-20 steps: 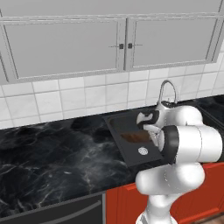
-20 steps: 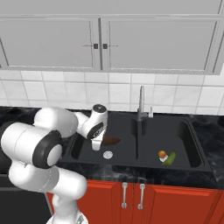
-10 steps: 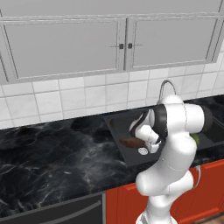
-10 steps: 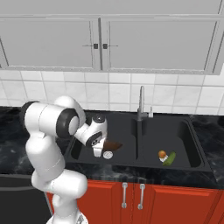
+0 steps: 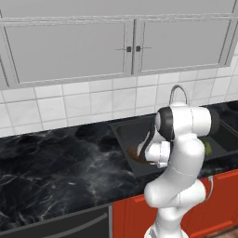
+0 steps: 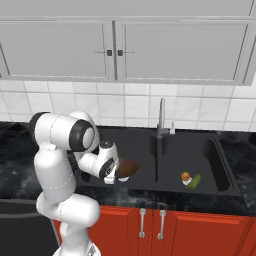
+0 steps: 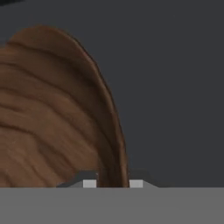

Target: Dump the cucumber and apple from the bowl so the bowl can be washed. Place the bowl in the sink after clearing the leftovers.

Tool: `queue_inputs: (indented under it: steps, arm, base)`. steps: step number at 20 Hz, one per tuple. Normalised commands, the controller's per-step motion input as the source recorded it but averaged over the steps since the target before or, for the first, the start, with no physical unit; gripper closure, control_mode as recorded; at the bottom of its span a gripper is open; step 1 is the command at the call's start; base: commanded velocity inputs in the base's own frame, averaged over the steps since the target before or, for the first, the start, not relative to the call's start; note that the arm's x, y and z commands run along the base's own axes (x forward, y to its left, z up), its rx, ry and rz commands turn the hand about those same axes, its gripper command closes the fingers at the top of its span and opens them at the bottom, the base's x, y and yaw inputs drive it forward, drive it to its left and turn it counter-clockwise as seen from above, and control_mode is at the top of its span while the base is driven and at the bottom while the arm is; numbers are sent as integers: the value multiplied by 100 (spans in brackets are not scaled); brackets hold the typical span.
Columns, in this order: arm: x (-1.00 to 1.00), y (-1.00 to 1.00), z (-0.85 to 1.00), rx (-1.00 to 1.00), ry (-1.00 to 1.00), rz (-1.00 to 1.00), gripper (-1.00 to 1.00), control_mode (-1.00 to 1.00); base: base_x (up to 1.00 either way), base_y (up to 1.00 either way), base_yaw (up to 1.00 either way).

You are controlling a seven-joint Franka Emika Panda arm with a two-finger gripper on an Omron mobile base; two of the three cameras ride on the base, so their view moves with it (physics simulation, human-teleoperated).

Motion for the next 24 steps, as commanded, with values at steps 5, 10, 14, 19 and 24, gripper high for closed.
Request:
queue_inputs:
  steps: [5, 10, 14, 19, 24]
  arm:
    - [-4, 9, 100, 0, -22, -15, -100, -100]
    - [0, 9, 100, 0, -29, -16, -100, -100]
    - [0, 0, 100, 0, -24, -8, -100, -100]
    - [-44, 0, 100, 0, -27, -11, -100, -100]
    - [-93, 1, 100, 0, -39, 1, -100, -100]
  base:
    - [0, 0, 0]
    - [0, 0, 0]
    - [0, 0, 0]
    - [0, 0, 0]
    - [0, 0, 0]
